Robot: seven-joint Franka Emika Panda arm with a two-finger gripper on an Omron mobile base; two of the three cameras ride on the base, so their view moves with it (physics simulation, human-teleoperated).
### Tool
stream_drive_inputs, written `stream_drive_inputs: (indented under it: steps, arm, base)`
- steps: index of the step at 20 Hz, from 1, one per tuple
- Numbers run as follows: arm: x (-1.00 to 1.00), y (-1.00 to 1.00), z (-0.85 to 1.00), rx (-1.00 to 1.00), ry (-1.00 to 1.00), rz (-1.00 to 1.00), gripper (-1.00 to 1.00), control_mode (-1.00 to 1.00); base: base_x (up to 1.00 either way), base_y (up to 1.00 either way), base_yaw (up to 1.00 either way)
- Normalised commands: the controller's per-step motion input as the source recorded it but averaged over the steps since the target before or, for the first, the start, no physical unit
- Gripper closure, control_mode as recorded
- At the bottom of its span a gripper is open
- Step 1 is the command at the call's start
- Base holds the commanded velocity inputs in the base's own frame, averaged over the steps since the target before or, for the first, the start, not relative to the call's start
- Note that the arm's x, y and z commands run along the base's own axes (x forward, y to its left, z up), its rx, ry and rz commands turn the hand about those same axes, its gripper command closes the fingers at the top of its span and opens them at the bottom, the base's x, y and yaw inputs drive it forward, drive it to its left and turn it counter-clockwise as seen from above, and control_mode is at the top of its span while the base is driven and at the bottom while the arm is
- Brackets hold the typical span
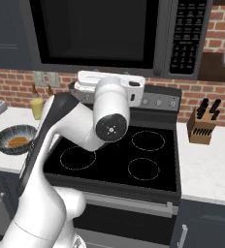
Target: Open the microwave, place the bowl with waffle inside the microwave, then close the microwave door and turn it on.
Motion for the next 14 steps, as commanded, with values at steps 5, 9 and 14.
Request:
stream_drive_inputs:
  steps: [5,9,14]
  arm:
    - [0.0,-0.25,0.0,0.0,0.05,0.0,-1.0,-1.0]
    - [0.01,-0.16,0.0,0.0,0.03,0.0,-1.0,-1.0]
    - [0.08,-0.47,0.0,0.0,0.0,0.0,-1.0,-1.0]
  base:
    - [0.0,0.0,0.0]
    - [0.0,0.0,0.0]
    - [0.0,0.0,0.0]
